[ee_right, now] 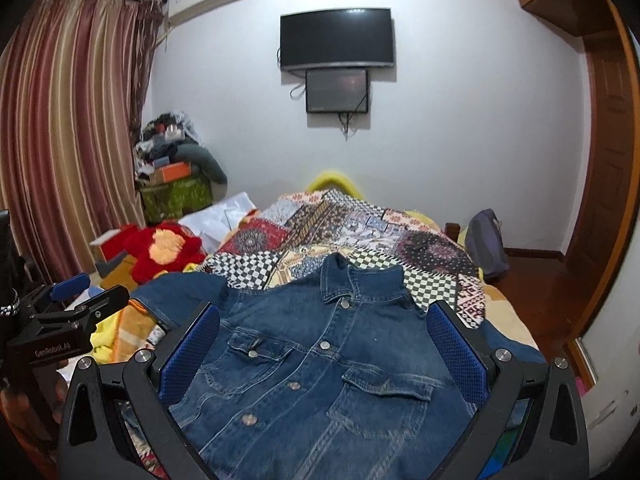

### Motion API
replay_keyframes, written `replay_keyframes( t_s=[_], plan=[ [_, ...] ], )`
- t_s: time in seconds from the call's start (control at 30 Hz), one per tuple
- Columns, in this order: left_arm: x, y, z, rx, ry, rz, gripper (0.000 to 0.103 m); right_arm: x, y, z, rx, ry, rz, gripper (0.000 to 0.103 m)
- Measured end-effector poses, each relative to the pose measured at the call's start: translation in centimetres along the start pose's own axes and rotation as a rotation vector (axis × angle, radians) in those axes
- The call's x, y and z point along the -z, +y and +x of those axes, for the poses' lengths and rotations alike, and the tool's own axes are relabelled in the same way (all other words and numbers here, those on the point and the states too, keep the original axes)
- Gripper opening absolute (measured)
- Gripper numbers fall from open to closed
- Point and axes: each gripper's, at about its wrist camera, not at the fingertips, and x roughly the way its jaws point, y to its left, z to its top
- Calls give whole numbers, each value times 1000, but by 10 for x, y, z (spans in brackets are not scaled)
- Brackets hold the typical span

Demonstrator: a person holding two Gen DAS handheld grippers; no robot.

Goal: Fold large clothes
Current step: 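Grasp the denim jacket's sleeve with the left gripper and lift it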

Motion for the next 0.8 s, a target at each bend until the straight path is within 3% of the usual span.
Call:
replay_keyframes(
  t_s=[0.2,0.33,0.43,0.67,0.8],
  plan=[
    [8,48,65,-55,130,-76,103,2,3,87,-5,186,-34,103],
    [21,85,103,-50,231,-148,103,24,0,149,-26,349,-40,103],
    [30,107,126,-57,296,-171,103,37,-1,177,-34,417,-29,103],
    [42,157,176,53,414,-329,102,60,-8,224,-78,539,-11,103],
    [41,173,196,125,434,-408,89,65,-9,237,-108,588,15,103]
  ],
)
